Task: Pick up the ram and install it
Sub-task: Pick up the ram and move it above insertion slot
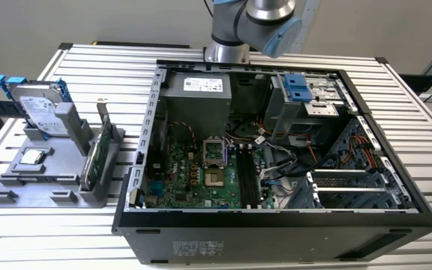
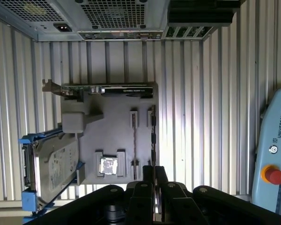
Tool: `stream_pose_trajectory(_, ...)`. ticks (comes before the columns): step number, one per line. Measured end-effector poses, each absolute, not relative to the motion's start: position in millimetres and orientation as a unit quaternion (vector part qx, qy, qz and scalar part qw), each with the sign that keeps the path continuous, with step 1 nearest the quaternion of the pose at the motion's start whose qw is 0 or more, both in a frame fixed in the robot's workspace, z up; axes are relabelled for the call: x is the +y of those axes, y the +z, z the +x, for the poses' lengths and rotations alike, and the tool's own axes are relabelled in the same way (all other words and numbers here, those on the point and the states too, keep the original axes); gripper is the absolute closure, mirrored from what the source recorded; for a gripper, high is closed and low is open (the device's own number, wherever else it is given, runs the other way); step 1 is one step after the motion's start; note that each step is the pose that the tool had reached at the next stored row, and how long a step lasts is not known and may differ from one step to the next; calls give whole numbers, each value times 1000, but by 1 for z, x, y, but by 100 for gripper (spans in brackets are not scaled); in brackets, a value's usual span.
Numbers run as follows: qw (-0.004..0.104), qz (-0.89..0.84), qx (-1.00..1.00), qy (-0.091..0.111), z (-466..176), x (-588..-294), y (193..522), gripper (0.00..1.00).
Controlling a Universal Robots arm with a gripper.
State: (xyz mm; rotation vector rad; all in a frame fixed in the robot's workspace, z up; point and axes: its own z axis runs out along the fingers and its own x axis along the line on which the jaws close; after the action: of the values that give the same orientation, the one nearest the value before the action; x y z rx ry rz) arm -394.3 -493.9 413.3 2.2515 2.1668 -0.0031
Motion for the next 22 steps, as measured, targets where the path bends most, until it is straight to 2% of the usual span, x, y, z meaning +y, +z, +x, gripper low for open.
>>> stream_pose_trajectory(22,8,720,693,-1,-391,-493,420,100)
